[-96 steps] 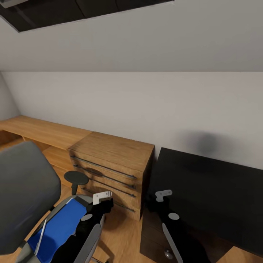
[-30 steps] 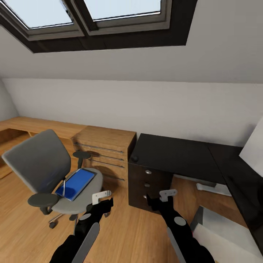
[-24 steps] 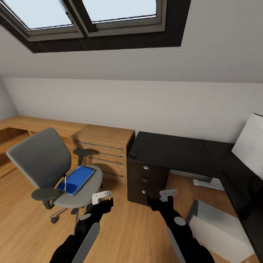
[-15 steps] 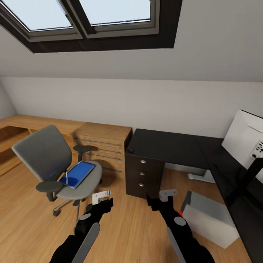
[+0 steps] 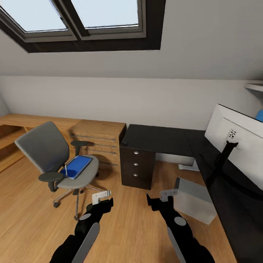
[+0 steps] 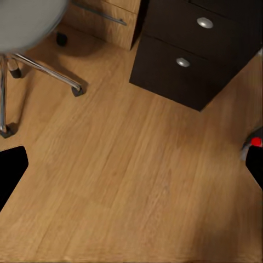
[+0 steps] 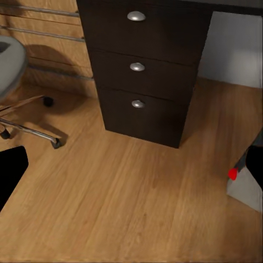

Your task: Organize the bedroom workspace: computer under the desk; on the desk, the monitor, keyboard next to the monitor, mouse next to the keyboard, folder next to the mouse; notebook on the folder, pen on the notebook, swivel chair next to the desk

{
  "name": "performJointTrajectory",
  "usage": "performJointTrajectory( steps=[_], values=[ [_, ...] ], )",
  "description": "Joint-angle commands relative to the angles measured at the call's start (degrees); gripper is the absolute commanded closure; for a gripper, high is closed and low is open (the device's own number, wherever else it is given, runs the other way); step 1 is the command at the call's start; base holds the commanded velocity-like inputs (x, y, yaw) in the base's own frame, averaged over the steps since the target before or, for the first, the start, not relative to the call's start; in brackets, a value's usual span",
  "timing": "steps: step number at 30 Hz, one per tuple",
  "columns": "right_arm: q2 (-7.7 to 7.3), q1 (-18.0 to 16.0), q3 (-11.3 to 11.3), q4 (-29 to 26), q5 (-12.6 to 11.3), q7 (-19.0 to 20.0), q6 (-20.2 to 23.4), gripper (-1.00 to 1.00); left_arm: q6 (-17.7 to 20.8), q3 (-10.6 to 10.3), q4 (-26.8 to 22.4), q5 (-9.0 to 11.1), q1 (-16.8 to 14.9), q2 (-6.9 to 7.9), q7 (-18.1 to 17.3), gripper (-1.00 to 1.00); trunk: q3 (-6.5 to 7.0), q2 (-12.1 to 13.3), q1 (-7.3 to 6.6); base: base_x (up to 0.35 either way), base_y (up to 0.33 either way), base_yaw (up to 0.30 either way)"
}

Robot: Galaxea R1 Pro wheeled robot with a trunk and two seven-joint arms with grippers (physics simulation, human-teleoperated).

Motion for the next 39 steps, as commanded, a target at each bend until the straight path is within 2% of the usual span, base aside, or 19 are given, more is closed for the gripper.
performJointTrajectory(
  steps=[1,21,29,39],
  values=[
    [-0.02,-0.06,0.13,-0.04,-0.24,-0.38,0.30,-1.00,0.11,-0.04,-0.10,0.53,-0.04,0.04,0.51,-1.00,0.09,0.35,-0.25,-0.343,0.000,-0.249],
    [-0.02,-0.06,0.13,0.18,-0.24,-0.33,0.30,-1.00,0.11,0.51,-0.10,0.52,-0.03,0.03,0.55,-1.00,3.64,8.37,-4.64,-0.343,-0.016,-0.286],
    [-0.02,-0.06,-0.20,-0.11,-0.24,-0.45,0.30,-1.00,0.11,1.46,-0.10,0.48,-0.04,-0.01,0.60,-1.00,5.07,11.58,-6.40,-0.322,-0.152,-0.065],
    [-0.02,-0.06,-1.38,-0.59,-0.26,-0.94,0.28,-1.00,0.11,1.48,-0.05,0.43,-0.04,0.02,0.52,-1.00,5.07,11.58,-6.40,-0.117,-0.108,-0.002]
  ],
)
